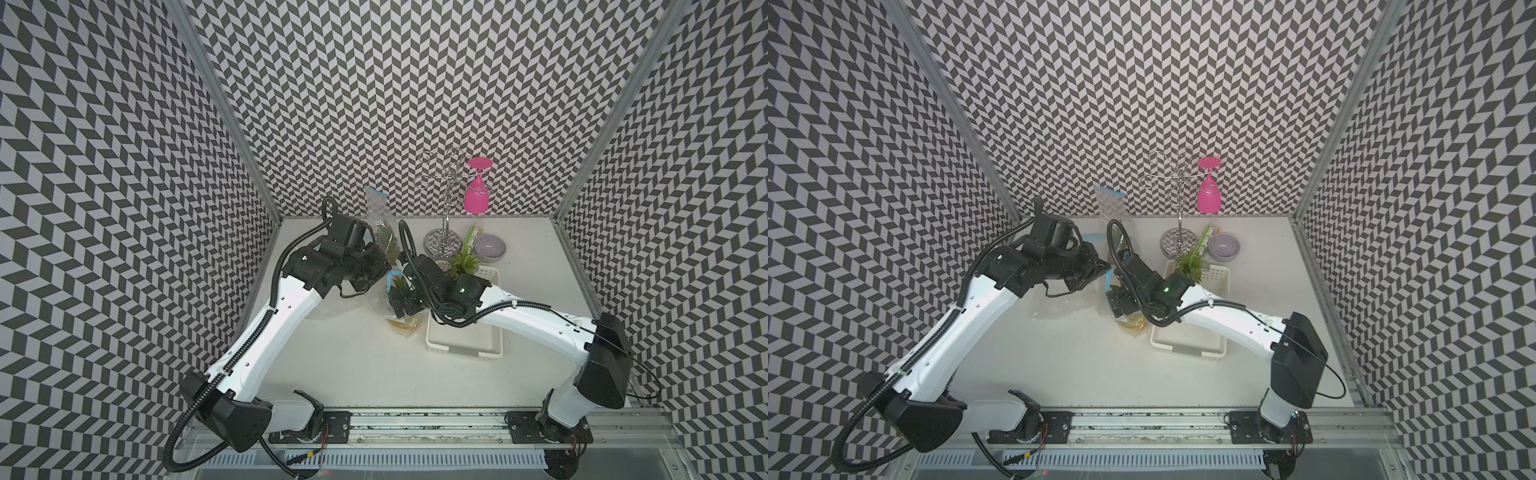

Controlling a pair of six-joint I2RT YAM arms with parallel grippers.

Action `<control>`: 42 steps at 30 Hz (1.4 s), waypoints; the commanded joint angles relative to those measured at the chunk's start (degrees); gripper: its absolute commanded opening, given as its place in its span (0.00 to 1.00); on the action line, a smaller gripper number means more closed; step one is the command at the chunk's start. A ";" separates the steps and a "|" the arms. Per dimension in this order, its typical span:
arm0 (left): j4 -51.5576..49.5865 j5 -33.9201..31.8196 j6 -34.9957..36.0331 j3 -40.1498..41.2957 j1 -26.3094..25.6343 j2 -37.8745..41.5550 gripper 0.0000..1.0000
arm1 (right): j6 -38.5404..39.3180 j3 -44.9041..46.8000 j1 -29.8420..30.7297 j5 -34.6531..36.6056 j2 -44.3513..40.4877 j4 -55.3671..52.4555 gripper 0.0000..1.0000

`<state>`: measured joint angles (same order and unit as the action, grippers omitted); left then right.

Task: Open the zip-top bag and take out the pineapple
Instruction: Pick up the pineapple from the zipper food storage bag.

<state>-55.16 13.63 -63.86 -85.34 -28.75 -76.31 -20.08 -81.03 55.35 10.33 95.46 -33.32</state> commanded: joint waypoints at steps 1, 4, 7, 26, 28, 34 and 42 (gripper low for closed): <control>2.46 -0.18 -1.05 1.08 0.09 1.30 0.00 | 1.00 1.12 0.33 3.03 1.99 3.73 0.99; 2.93 -0.03 -1.31 1.82 0.01 1.52 0.00 | 1.44 1.42 0.26 4.34 3.06 4.67 0.99; 3.29 0.35 -1.57 2.36 -0.01 1.61 0.00 | 1.85 2.85 0.33 3.87 3.33 7.35 0.99; 3.58 3.54 -3.21 1.25 -0.81 1.43 0.00 | 6.69 16.50 0.37 8.39 -2.63 34.18 1.00; 3.48 3.64 -3.21 1.22 -0.98 1.32 0.00 | 7.46 16.83 0.41 7.36 -2.32 35.20 1.00; 3.63 4.13 -3.69 1.36 -1.37 1.26 0.00 | 8.62 17.18 0.63 6.46 -0.30 37.51 0.92; 2.64 2.41 -3.43 -0.21 -1.61 1.12 0.04 | 10.29 20.71 1.27 7.07 -2.50 41.49 0.21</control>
<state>-52.75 16.71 -67.02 -83.29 -30.00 -76.27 -11.05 -62.43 56.16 16.91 94.19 5.39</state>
